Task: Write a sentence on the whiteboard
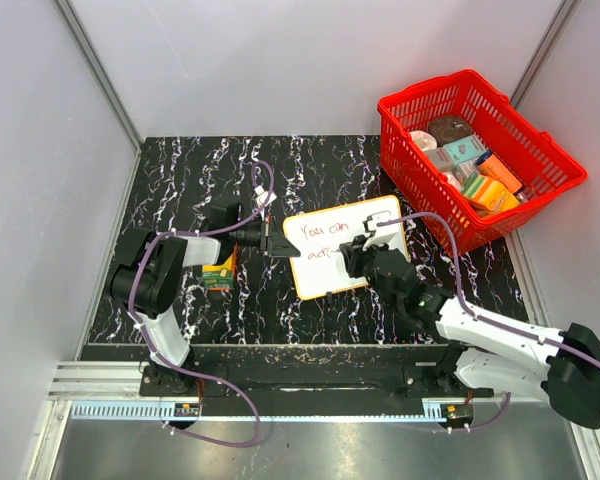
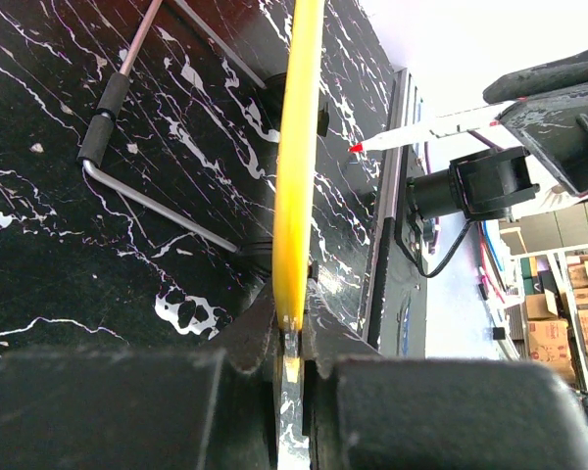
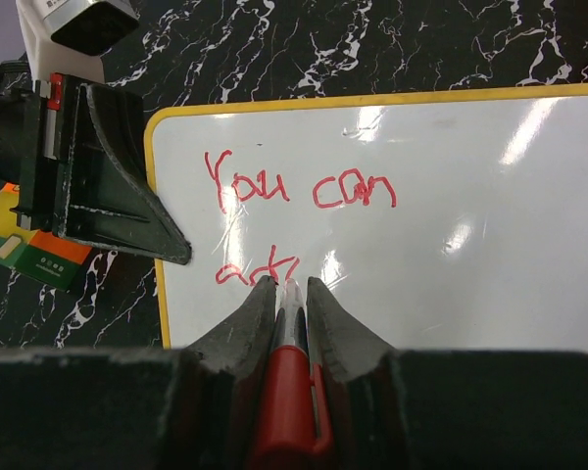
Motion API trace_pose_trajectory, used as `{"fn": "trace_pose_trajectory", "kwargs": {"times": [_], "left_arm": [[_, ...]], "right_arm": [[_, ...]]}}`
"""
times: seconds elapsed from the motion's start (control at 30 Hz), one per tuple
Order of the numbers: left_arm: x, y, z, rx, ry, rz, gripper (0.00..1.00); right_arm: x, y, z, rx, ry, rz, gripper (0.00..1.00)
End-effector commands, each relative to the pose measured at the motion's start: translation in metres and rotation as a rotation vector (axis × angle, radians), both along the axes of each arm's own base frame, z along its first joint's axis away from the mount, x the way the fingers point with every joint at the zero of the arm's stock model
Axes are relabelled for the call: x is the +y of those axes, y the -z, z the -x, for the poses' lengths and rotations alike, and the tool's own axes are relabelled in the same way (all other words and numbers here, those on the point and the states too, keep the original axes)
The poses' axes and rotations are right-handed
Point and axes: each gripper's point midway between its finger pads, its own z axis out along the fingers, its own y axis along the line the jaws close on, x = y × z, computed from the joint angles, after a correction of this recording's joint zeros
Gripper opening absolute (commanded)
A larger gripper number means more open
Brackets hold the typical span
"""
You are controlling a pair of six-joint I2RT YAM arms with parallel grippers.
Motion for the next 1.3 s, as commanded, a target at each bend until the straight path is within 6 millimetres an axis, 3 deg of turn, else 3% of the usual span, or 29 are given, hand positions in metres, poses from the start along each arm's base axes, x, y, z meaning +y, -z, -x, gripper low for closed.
{"fn": "trace_pose_trajectory", "kwargs": {"times": [0.0,0.2,0.57,0.97,1.27], "left_arm": [[-0.005,-0.019,0.003,-0.066,0.046,0.026,0.00],[-0.005,-0.019,0.003,-0.066,0.046,0.025,0.00],[-0.005,-0.019,0.004,-0.069,0.048,0.025,0.00],[-0.006,-0.018,0.004,-0.068,0.050,0.024,0.00],[-0.006,-0.018,0.004,-0.068,0.050,0.024,0.00]], "right_arm": [[-0.001,-0.017,-0.010,-0.043,0.034,-0.022,0.00],[0.005,-0.014,-0.017,-0.033,0.040,-0.020,0.00],[0.007,-0.026,-0.018,-0.063,0.038,-0.053,0.00],[0.007,-0.009,-0.024,-0.035,0.065,-0.011,0.00],[-0.002,-0.011,-0.025,-0.041,0.096,0.005,0.00]]}}
